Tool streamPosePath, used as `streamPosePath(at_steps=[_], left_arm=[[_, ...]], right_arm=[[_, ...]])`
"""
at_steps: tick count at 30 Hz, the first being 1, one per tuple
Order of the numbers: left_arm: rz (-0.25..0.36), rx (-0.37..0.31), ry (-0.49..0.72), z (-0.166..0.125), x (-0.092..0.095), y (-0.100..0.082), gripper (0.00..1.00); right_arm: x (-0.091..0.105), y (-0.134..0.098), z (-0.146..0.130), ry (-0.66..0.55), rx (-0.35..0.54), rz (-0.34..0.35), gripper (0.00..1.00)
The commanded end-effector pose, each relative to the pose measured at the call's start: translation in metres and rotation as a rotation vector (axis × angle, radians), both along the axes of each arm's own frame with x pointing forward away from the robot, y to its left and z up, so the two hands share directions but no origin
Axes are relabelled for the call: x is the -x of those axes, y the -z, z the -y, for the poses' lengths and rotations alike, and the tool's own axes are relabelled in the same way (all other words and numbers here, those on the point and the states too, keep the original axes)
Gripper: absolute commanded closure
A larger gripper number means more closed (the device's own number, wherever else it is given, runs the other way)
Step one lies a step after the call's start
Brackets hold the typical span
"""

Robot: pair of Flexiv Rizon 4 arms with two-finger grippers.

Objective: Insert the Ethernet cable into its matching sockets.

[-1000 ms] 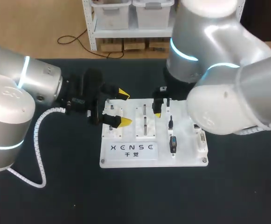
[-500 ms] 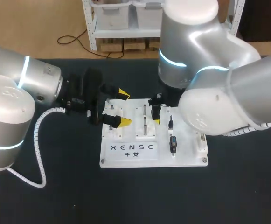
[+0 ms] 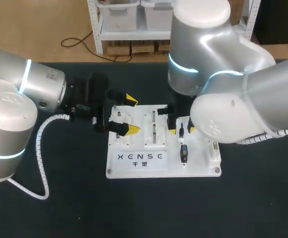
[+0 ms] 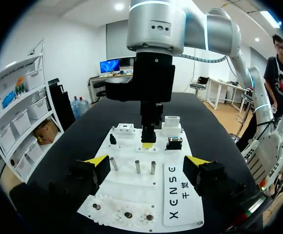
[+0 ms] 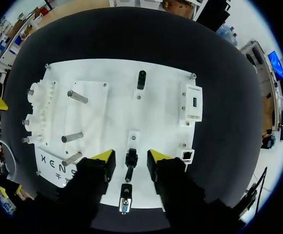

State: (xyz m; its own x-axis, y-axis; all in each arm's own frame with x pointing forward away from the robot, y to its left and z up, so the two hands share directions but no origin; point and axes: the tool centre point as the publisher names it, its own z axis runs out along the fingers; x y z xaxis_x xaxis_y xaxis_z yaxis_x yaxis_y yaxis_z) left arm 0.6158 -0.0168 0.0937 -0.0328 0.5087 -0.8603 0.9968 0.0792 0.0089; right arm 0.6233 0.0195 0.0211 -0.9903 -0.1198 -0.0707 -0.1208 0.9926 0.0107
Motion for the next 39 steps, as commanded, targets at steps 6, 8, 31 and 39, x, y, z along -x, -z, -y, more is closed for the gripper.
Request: streamPosePath(at_steps=[6, 8, 31, 39], left_arm=[[0.002, 0.005, 0.001, -0.001, 0.000, 0.001, 0.00], [0.002, 0.005, 0.001, -0.001, 0.000, 0.001, 0.00], [0.002, 0.005, 0.001, -0.001, 0.000, 0.001, 0.00], [0.002, 0.005, 0.001, -0.001, 0.000, 0.001, 0.00]], right_arm=[[0.000, 0.001, 0.000, -0.010, 0.006, -0.006, 1.00], [0.001, 0.001, 0.001, -0.013, 0.005, -0.009, 1.00], [-0.004, -0.032, 0.048, 0.022, -0.005, -0.018, 1.00], [-0.005, -0.029, 0.064, 0.045, 0.005, -0.024, 1.00]])
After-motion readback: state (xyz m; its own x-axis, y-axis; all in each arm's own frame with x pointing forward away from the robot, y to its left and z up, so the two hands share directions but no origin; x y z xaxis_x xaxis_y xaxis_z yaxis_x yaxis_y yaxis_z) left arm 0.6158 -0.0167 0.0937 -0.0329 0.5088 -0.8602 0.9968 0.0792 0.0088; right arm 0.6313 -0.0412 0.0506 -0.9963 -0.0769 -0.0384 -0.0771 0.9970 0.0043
